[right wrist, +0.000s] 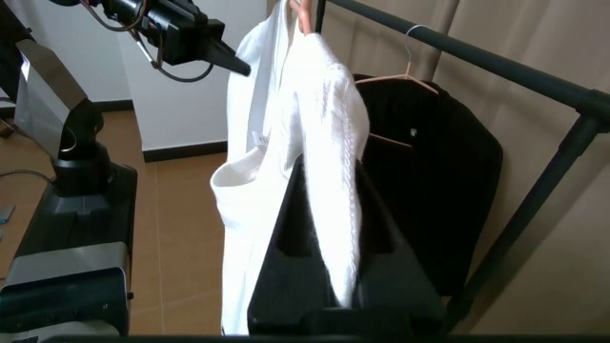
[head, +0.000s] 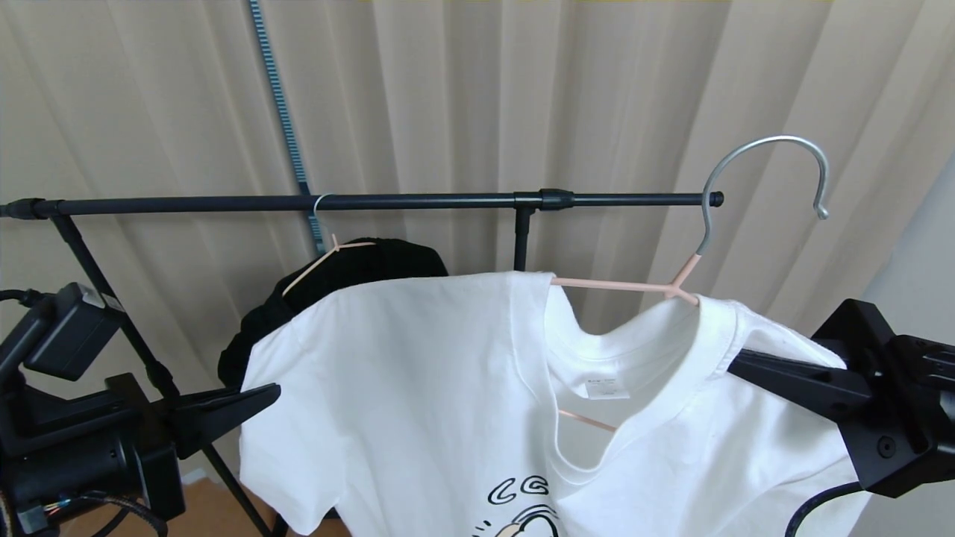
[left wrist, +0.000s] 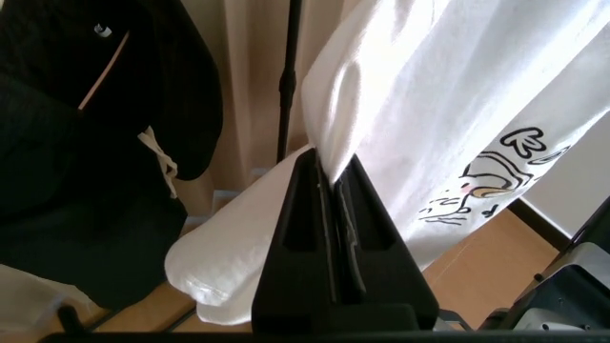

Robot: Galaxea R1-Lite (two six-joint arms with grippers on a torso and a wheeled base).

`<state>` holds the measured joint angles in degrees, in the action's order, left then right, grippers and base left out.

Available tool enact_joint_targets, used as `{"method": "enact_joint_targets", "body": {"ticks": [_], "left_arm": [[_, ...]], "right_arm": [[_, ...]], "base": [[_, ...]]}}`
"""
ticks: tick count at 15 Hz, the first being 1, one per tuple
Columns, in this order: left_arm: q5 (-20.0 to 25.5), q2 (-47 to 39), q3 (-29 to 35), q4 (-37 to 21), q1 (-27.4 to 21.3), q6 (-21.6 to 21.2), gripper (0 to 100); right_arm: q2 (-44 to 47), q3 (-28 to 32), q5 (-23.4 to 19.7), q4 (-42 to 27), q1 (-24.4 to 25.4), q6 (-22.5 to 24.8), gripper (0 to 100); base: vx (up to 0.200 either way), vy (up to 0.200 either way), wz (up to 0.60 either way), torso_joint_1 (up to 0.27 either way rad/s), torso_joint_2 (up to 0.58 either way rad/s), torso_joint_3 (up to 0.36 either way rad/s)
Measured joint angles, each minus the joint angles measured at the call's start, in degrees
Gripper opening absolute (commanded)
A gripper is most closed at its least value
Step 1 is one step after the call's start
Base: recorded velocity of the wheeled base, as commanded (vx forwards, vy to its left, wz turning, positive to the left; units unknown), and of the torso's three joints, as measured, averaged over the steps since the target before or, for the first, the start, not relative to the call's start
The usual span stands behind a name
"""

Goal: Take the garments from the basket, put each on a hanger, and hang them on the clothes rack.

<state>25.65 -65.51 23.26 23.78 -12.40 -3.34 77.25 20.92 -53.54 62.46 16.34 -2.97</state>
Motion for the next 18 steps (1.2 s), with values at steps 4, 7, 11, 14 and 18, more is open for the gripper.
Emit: {"method": "enact_joint_targets", "body": {"ticks": [4, 7, 11, 14, 18], "left_arm": [[0.0, 0.0, 0.2, 0.0, -0.1, 0.3, 0], [0.1, 0.1, -0.1, 0.0, -0.1, 0.3, 0], [0.2, 0.5, -0.3, 0.0, -0.4, -0.1, 100], [0.3, 1.9, -0.4, 0.0, -1.4, 0.0, 100], [0.2, 3.3, 2.1, -0.5, -4.1, 0.4, 100]], "right_arm": [[-0.2, 0.0, -0.4, 0.0, -0.4, -0.2, 0], [-0.2, 0.1, -0.4, 0.0, -0.4, -0.3, 0], [-0.2, 0.0, -1.2, -0.1, -0.4, -0.3, 0], [-0.3, -0.2, -1.3, -0.1, -0.4, -0.3, 0], [-0.2, -0.5, -2.7, -0.4, 0.0, -0.3, 0]], "base": [[0.000, 0.000, 0.00, 0.000, 0.00, 0.000], [0.000, 0.000, 0.00, 0.000, 0.00, 0.000], [0.000, 0.000, 0.00, 0.000, 0.00, 0.000], [0.000, 0.000, 0.00, 0.000, 0.00, 0.000], [0.000, 0.000, 0.00, 0.000, 0.00, 0.000]]}}
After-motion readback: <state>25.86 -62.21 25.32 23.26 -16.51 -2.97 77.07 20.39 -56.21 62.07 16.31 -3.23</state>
